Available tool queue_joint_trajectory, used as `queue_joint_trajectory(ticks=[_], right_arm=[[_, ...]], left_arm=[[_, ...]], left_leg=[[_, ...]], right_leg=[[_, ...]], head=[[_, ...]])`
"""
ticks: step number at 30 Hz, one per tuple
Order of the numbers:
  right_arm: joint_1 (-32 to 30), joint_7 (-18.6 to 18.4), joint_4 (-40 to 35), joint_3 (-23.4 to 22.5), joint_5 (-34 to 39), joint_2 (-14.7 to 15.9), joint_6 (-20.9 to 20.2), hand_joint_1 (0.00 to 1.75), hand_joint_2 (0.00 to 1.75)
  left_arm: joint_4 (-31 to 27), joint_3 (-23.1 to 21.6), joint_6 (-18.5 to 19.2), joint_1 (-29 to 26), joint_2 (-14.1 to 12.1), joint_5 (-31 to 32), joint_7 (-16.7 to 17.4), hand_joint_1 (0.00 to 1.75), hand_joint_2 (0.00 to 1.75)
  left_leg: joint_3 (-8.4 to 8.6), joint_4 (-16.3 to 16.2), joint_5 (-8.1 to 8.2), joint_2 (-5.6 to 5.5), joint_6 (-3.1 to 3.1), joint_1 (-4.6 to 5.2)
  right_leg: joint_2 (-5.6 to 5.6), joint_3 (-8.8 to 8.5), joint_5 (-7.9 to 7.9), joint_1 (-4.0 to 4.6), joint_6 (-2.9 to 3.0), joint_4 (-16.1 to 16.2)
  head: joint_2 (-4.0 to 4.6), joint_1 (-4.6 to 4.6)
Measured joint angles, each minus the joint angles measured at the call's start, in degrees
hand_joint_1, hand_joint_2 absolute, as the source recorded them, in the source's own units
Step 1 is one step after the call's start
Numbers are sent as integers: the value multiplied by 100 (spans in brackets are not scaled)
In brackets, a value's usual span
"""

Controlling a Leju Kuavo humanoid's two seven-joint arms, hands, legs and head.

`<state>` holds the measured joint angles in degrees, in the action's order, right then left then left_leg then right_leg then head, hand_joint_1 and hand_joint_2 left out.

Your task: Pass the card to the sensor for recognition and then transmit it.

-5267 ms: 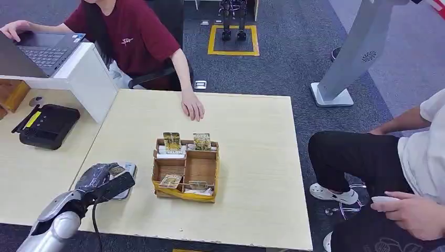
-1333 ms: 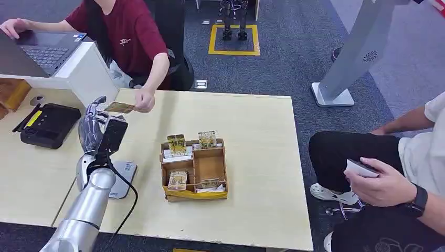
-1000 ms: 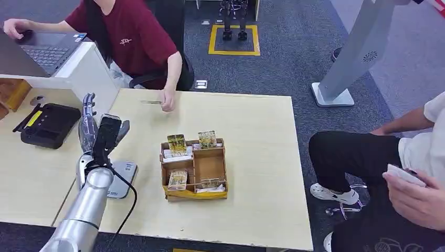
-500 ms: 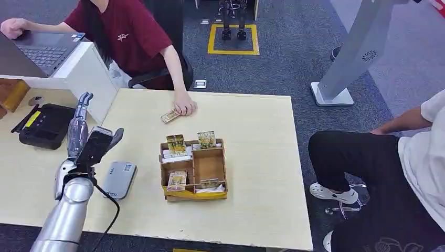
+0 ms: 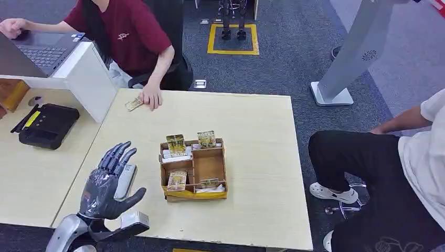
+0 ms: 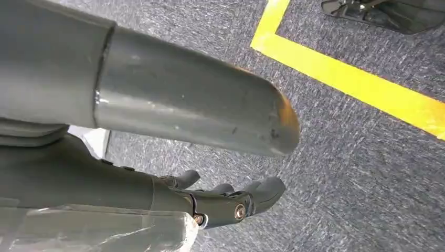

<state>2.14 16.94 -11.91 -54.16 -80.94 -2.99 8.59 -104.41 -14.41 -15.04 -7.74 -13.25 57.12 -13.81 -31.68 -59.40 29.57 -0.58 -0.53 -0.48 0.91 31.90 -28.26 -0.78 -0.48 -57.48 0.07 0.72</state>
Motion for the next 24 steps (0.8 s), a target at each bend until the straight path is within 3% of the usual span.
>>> queue_joint_trajectory(ticks=[8, 15, 24], right_arm=[[3, -13, 0, -94, 0, -2, 57, 0, 0], [16, 0, 0, -107, -46, -2, 66, 0, 0], [94, -7, 0, -105, -120, -17, 63, 0, 0]], left_arm=[[-131, -603, -236, -294, 55, 651, 255, 0, 175], [-131, -1103, -251, -285, 120, 522, 208, 0, 175], [70, -1685, -297, 64, 418, 701, 253, 0, 175]], left_leg=[[1, 0, -1, -3, 0, 0], [1, 0, -1, -4, 0, 0], [3, -1, -1, -5, 0, 0]], right_leg=[[-2, -2, 1, 0, 0, 0], [-2, -2, 1, 0, 0, 0], [-5, -4, 2, 0, -1, 0]], head=[[-2, 2], [0, 0], [-2, 0]])
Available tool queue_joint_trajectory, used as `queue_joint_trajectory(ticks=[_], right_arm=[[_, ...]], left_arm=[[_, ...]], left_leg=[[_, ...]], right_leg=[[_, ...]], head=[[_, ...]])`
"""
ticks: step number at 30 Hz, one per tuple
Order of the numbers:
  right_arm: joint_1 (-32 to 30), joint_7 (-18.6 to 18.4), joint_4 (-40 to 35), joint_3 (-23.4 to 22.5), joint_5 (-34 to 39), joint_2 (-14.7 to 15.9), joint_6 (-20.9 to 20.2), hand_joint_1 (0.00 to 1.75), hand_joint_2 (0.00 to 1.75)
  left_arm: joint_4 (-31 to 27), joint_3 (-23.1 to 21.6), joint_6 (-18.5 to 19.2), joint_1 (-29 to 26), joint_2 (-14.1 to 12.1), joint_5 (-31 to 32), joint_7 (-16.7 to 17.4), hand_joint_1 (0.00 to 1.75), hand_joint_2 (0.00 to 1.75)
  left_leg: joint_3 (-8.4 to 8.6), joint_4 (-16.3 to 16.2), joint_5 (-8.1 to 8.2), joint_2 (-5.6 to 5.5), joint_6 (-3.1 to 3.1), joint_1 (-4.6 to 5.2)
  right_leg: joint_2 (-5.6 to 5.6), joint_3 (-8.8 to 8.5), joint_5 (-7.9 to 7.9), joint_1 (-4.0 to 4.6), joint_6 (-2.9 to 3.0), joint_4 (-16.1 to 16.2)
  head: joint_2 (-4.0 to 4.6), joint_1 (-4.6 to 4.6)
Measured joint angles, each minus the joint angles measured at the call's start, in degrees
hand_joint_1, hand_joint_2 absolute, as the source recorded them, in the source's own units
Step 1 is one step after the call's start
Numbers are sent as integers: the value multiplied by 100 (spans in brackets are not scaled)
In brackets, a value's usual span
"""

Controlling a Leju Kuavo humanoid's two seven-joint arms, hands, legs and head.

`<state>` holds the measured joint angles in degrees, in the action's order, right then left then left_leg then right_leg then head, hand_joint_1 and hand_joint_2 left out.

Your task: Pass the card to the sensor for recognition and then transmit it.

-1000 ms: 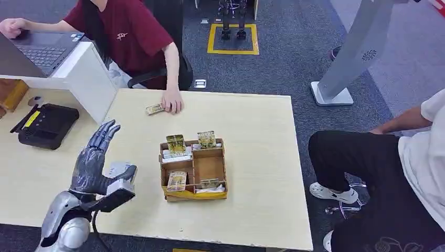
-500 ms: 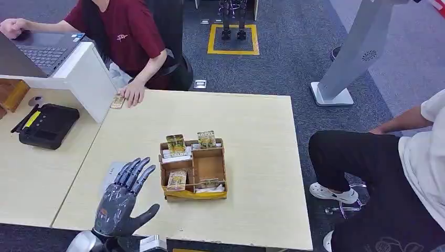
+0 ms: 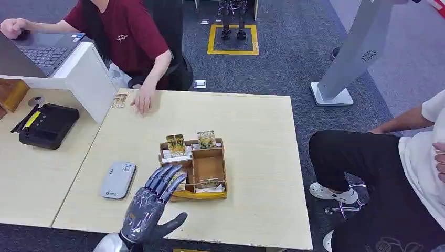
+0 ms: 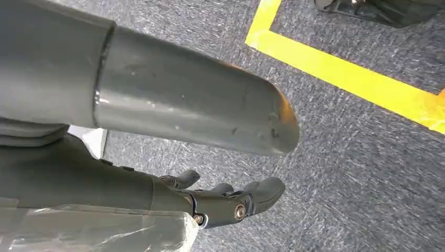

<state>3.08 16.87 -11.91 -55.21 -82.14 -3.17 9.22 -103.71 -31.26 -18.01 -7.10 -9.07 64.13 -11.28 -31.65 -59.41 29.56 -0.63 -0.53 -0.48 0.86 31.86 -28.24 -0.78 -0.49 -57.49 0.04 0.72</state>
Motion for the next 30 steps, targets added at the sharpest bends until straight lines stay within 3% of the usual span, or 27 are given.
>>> queue_joint_trajectory(ticks=[10, 17, 30], right_arm=[[59, -52, 0, 2, -65, -22, -2, 0, 0], [89, -85, 0, 17, -120, -52, -2, 0, 0], [120, -87, 0, 39, -155, -74, -4, 0, 0]], left_arm=[[441, -275, -105, 216, 294, 205, 251, 0, 175], [1097, -277, -199, 398, 590, 525, 715, 0, 175], [1484, -275, -256, 614, 905, 291, 658, 0, 175]], left_leg=[[-2, 0, 0, 0, 0, 0], [-1, 0, 0, -1, 0, 1], [-2, -1, 0, -1, 0, 0]], right_leg=[[0, 1, -1, 0, 0, 0], [0, 0, 1, 0, 0, 0], [-2, 0, 1, 0, 1, 0]], head=[[2, 0], [2, 2], [2, 2]])
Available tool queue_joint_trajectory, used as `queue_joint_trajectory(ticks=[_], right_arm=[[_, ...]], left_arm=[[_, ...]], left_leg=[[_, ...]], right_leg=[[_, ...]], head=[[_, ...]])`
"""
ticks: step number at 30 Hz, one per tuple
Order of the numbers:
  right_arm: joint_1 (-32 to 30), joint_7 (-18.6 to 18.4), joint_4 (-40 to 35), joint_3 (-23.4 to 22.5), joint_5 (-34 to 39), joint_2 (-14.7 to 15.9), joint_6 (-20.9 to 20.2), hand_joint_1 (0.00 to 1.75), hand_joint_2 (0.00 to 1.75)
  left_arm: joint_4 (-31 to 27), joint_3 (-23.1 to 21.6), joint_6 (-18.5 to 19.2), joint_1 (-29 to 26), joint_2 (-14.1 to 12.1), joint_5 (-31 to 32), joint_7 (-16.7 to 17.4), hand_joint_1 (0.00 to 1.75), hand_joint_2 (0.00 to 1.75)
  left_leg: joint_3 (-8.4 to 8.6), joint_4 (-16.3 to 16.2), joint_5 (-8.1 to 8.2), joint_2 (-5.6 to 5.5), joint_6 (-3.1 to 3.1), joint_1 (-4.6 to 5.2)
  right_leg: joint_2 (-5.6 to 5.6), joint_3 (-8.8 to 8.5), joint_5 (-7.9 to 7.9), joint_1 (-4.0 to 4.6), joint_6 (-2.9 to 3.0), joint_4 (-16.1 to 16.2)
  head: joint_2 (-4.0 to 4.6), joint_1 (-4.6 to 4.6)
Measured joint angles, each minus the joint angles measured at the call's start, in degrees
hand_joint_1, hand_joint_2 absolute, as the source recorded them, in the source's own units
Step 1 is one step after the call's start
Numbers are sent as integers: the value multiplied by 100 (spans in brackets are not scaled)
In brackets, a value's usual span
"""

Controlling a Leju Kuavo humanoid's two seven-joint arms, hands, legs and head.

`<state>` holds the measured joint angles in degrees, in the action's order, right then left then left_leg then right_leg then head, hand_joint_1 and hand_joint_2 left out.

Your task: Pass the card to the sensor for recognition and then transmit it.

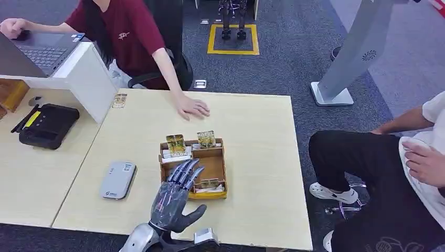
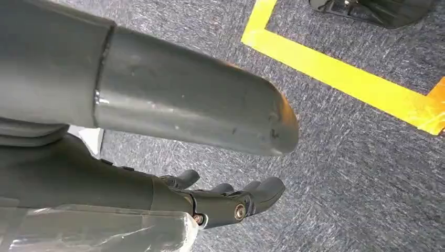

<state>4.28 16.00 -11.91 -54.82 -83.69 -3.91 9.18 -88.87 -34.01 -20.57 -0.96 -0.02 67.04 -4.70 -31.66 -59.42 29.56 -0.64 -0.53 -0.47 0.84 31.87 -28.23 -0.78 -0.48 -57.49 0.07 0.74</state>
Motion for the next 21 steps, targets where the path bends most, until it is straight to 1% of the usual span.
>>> queue_joint_trajectory(ticks=[16, 21], right_arm=[[57, -77, 0, 109, -24, -44, -2, 0, 0], [66, -85, 0, 131, -39, -46, -9, 0, 0]], left_arm=[[332, 26, -68, 250, 210, 2, 81, 0, 175], [549, 63, -68, 370, 265, -11, 164, 0, 175]], left_leg=[[0, 0, 0, 0, 0, 0], [0, 0, 0, 0, 0, 0]], right_leg=[[0, 0, 0, 0, 0, 0], [-1, 0, 0, 0, 0, 0]], head=[[-2, -2], [-2, 0]])
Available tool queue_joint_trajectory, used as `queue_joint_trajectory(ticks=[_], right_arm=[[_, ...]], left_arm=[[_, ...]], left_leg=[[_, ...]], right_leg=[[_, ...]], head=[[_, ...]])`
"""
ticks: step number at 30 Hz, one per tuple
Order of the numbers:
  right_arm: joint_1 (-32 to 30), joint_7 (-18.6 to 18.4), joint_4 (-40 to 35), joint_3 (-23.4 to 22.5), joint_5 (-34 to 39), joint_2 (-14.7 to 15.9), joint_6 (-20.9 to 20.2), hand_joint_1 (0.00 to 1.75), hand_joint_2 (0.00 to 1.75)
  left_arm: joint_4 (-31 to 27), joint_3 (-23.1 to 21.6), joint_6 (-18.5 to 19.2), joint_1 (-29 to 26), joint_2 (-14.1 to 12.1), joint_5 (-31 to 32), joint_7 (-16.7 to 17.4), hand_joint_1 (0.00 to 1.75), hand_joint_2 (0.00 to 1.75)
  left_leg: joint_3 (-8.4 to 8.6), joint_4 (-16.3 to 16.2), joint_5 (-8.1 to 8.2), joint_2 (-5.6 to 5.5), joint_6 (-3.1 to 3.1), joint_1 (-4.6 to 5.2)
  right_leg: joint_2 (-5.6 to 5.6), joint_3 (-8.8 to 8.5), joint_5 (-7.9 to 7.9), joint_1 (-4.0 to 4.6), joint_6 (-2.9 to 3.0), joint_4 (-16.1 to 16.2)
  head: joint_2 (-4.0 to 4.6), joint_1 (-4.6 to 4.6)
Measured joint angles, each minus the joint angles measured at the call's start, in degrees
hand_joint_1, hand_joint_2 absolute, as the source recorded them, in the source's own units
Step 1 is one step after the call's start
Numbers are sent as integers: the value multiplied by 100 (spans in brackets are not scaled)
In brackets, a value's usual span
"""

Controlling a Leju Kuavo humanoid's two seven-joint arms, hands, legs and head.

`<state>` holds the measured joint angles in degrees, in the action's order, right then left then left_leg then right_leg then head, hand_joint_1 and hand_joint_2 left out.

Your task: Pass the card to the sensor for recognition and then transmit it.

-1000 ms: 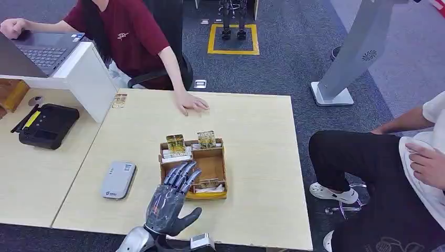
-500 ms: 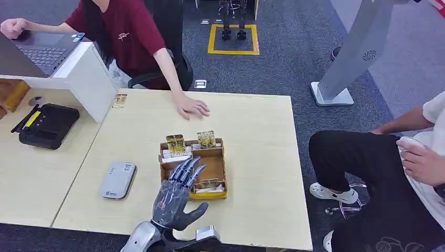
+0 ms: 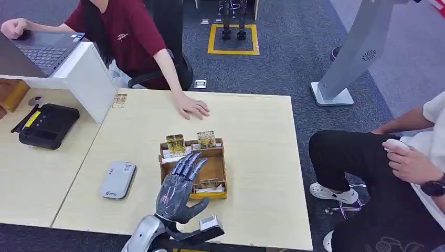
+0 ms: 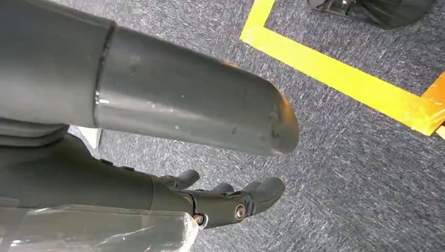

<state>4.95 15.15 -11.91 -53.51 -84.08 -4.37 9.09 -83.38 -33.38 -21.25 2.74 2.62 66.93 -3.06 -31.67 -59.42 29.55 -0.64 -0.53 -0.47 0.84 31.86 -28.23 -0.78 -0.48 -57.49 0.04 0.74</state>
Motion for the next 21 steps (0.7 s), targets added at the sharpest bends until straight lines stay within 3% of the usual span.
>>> queue_joint_trajectory(ticks=[21], right_arm=[[38, -50, 0, 116, -41, -17, -9, 0, 0]], left_arm=[[846, 251, -52, 347, 227, -127, 85, 0, 175]], left_leg=[[-1, 0, -1, -1, -1, 0]], right_leg=[[-1, 0, 1, 0, 0, 0]], head=[[0, -2]])
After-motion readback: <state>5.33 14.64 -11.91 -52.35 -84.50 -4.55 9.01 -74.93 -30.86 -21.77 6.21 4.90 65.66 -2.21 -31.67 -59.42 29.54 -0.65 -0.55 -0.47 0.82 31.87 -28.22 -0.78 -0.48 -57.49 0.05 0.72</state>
